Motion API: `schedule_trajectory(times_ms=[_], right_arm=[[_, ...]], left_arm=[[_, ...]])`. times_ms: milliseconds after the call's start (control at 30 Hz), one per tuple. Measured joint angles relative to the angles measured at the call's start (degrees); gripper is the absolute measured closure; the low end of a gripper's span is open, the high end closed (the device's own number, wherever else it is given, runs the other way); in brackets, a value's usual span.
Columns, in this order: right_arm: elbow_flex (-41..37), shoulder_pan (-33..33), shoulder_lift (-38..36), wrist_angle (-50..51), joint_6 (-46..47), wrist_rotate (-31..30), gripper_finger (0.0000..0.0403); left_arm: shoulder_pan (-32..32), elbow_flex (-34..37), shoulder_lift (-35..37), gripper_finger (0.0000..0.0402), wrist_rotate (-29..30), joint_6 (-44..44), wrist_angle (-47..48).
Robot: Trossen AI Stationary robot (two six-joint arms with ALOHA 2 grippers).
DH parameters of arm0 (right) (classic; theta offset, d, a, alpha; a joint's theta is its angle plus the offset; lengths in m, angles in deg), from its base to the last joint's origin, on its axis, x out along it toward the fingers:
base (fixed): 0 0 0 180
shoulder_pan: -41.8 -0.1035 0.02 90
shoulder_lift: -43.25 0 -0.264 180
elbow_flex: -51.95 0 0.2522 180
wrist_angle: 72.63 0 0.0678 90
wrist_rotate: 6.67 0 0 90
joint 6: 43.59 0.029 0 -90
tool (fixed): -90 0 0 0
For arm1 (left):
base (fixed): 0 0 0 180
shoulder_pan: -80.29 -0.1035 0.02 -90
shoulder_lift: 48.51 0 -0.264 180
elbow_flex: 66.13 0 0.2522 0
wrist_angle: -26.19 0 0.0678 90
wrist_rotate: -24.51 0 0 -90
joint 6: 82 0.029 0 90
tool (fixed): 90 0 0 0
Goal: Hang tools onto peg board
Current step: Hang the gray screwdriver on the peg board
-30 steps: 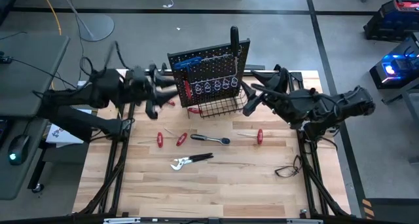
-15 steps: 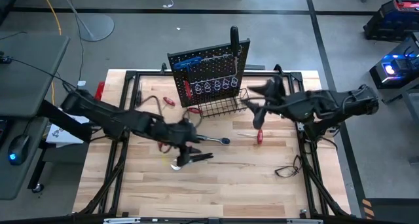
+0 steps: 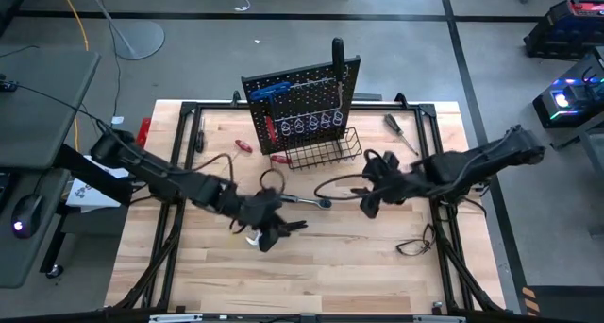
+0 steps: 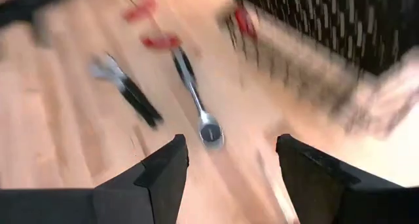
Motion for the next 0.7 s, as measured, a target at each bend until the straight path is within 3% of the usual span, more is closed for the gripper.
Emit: schedule_trajectory(times_ms=[133,233,367,700], right_arm=[[-9.1,1.5,0.0,-0.1,17.7,1.7,0.0178],[-12.5,7.3,-0.1,-0.1,24.5,4.0,0.0178],[-13.4,21.2,-0.2,2.4,20.8,8.0,0.0178],[-13.4,56.0,1.5,4.1,3.4,11.1,0.0178]], left_arm=[[5.0,8.1,2.3,0.0233,3.2,-11.3,-5.3],[6.8,12.9,4.4,0.0233,5.7,-16.2,-6.3],[5.4,16.9,9.1,0.0233,6.4,-13.9,-7.6],[-1.8,20.7,21.5,0.0233,6.1,1.5,-6.2]])
